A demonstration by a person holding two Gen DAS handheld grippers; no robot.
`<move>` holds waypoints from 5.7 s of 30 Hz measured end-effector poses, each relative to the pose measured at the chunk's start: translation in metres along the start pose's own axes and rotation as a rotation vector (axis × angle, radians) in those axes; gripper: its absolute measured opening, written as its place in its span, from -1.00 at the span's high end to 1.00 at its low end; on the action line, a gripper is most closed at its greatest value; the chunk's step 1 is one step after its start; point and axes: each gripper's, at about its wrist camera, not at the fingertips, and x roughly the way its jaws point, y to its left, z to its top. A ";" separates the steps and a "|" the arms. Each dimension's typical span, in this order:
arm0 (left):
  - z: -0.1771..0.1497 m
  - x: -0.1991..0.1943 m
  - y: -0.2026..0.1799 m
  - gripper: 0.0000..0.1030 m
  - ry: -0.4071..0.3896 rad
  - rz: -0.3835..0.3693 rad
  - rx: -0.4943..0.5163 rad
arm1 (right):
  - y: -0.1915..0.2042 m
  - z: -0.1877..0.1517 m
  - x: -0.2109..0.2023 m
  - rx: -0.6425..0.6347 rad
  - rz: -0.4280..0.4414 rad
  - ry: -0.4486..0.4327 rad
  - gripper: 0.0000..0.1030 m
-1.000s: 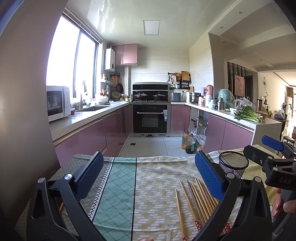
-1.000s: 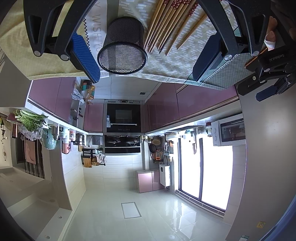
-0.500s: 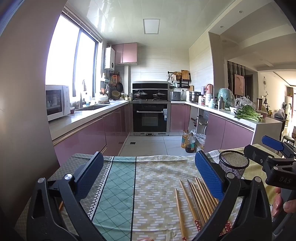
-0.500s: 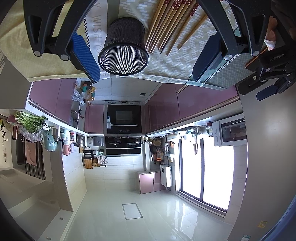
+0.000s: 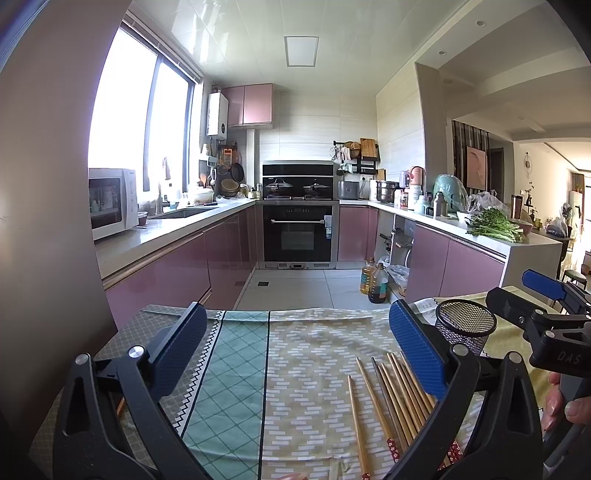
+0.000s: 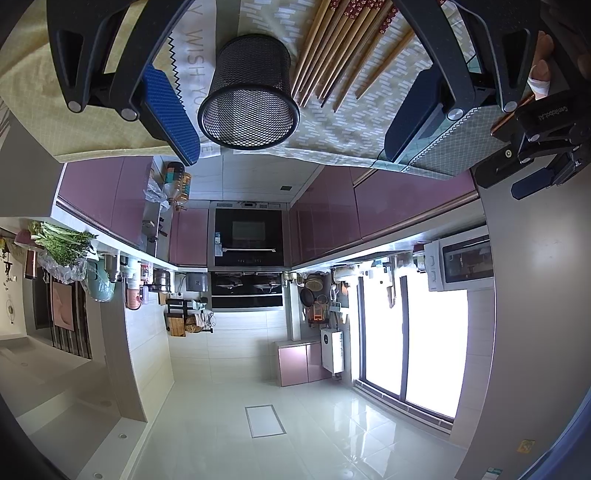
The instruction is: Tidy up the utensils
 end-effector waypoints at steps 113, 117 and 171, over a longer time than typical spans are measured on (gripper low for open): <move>-0.091 0.131 -0.022 0.48 0.718 -0.349 0.129 | -0.008 -0.074 0.091 0.142 0.182 0.674 0.63; -0.092 0.130 -0.021 0.49 0.721 -0.353 0.138 | -0.001 -0.072 0.092 0.103 0.165 0.675 0.63; 0.083 0.081 -0.041 0.85 0.323 -0.719 -0.091 | -0.044 0.059 0.018 0.098 0.304 0.184 0.89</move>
